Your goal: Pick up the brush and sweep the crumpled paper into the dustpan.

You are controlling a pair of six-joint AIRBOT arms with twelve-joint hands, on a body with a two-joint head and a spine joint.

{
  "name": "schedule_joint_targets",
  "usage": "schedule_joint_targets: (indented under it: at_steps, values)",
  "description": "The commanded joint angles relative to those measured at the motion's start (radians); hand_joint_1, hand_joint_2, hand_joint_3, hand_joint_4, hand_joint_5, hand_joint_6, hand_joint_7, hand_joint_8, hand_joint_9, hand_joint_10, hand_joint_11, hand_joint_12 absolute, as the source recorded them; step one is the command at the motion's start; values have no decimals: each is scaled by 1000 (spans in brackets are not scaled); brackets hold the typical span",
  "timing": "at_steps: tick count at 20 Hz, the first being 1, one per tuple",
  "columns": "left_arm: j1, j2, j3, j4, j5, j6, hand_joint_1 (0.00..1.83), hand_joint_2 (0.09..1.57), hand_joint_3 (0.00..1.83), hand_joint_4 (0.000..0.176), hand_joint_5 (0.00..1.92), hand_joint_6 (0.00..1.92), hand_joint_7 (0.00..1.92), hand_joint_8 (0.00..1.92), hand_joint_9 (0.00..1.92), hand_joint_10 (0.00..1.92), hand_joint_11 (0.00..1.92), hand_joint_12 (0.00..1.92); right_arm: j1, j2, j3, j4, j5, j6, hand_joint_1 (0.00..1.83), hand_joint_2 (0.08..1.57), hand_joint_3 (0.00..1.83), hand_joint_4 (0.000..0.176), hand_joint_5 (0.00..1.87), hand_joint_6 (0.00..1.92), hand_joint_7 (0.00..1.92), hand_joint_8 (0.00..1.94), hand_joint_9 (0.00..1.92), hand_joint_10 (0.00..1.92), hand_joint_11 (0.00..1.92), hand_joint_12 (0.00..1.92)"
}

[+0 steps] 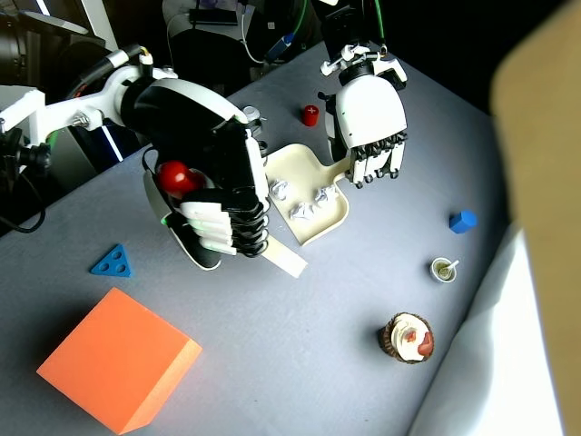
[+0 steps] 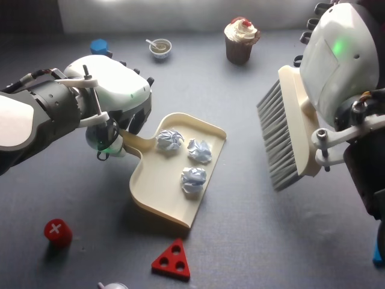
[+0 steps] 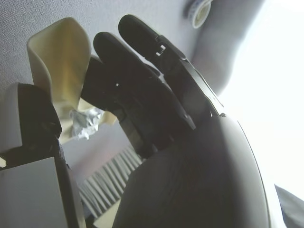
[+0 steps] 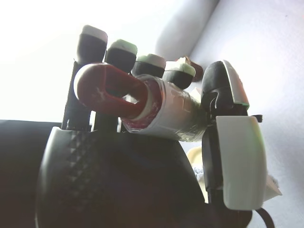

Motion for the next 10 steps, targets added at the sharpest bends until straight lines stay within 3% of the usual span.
schedule_joint_targets:
  at_steps: [1,8,10]
  values:
    - [-9,11,4,30,65,7,1252,1077,0,0,1035,1037,1122,605,1133,3,765,769,2,14,-6,-106,-74,-16,641,1441,1,0,856,1921,899,1941,826,1921,781,1921]
    - [-15,15,2,6,62,7,1253,1072,1,0,1039,1027,1143,571,1126,0,725,792,-7,15,-15,-119,-74,-16,636,1445,0,0,882,1921,926,1941,863,1921,852,1921]
    - [-35,14,5,-64,65,74,1254,1070,2,0,1052,1009,1134,583,1128,0,716,825,-11,15,-13,-120,-74,-16,644,1445,0,0,877,1921,918,1941,858,1921,863,1921]
